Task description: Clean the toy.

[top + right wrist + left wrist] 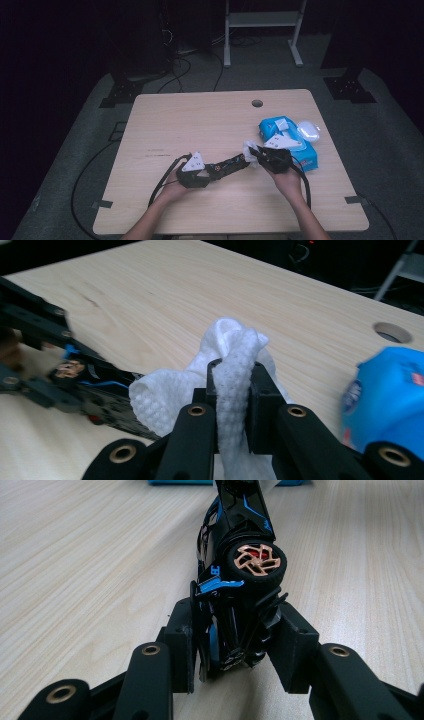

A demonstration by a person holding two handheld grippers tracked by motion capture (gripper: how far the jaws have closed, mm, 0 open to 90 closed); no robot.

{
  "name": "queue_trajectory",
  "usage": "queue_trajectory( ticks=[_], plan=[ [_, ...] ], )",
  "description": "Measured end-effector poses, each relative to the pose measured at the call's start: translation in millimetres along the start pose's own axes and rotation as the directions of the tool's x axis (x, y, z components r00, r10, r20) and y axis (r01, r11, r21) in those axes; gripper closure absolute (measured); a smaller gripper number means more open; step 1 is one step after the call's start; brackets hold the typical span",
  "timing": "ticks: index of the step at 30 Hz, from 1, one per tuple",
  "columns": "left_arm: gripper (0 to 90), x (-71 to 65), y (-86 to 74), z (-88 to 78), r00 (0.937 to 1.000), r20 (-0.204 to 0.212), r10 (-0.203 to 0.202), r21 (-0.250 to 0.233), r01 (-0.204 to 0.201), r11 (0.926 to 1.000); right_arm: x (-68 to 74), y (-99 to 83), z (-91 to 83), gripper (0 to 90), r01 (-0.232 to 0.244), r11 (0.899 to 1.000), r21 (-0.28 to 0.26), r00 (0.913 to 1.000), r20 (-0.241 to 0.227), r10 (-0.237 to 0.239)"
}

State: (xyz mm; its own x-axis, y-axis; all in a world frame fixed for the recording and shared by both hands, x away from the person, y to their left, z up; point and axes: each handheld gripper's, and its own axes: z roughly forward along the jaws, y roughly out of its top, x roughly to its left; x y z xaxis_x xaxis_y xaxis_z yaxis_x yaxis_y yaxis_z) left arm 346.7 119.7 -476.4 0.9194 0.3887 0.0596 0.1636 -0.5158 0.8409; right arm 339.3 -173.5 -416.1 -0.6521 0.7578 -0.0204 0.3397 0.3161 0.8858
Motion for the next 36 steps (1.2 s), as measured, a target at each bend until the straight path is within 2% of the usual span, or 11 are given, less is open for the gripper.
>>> queue_trajectory(
  ticks=[3, 6, 11, 12, 14, 22, 26, 28, 31, 33, 36],
  plan=[
    [58.3, -0.3, 0.3, -0.1, 1.0000, -0.002, 0.005, 0.003, -0.005, 1.0000, 11.4, 4.9, 3.4, 81.9, 0.036, 0.999, 0.001, 0.9990, -0.027, -0.036],
    [58.3, 0.3, 0.5, -0.6, 1.0000, -0.001, 0.008, 0.007, -0.008, 0.9999, 18.2, 4.1, 9.2, 81.9, 0.069, 0.997, 0.024, 0.9971, -0.032, -0.069],
    [58.3, 0.2, -0.3, -0.7, 1.0000, -0.003, 0.002, -0.001, -0.002, 1.0000, 4.4, -9.3, 13.8, 81.8, 0.029, 0.998, 0.061, 0.9994, -0.018, -0.028],
    [58.4, 0.3, -0.2, -0.5, 1.0000, -0.003, 0.003, -0.001, -0.003, 1.0000, 1.3, -10.6, 13.0, 81.7, 0.000, 0.999, 0.054, 0.9997, -0.025, 0.001],
    [58.4, 0.8, 0.0, -0.7, 1.0000, -0.001, 0.003, 0.003, -0.003, 1.0000, 0.9, -8.9, 11.1, 81.7, 0.017, 0.998, 0.060, 0.9998, -0.011, -0.017],
    [58.4, 0.5, -0.1, -0.8, 1.0000, -0.003, 0.004, 0.002, -0.004, 1.0000, 4.8, -2.3, 5.0, 81.9, 0.020, 1.000, 0.024, 0.9997, -0.014, -0.020],
    [58.4, 0.6, -0.4, -0.5, 1.0000, -0.003, 0.000, -0.001, 0.000, 1.0000, 14.3, 8.1, -1.7, 81.9, 0.035, 0.999, -0.019, 0.9989, -0.032, -0.035],
    [58.3, 0.6, -0.4, -0.7, 1.0000, -0.005, 0.003, 0.001, -0.003, 1.0000, 23.3, 12.6, 0.5, 81.9, 0.066, 0.997, -0.031, 0.9966, -0.048, -0.067],
    [58.3, 0.6, -0.5, -0.5, 1.0000, -0.004, 0.002, -0.002, -0.002, 1.0000, 39.5, 12.5, 11.4, 81.8, 0.108, 0.994, -0.003, 0.9911, -0.078, -0.108],
    [58.2, 0.6, -0.8, -0.5, 1.0000, -0.004, 0.000, -0.002, 0.000, 1.0000, 44.7, 9.1, 19.0, 81.8, 0.133, 0.991, 0.026, 0.9880, -0.083, -0.131],
    [57.8, 0.3, -1.1, 0.0, 1.0000, -0.005, -0.006, -0.006, 0.006, 1.0000, 40.2, -0.5, 27.8, 81.9, 0.113, 0.991, 0.068, 0.9904, -0.087, -0.107]
  ],
)
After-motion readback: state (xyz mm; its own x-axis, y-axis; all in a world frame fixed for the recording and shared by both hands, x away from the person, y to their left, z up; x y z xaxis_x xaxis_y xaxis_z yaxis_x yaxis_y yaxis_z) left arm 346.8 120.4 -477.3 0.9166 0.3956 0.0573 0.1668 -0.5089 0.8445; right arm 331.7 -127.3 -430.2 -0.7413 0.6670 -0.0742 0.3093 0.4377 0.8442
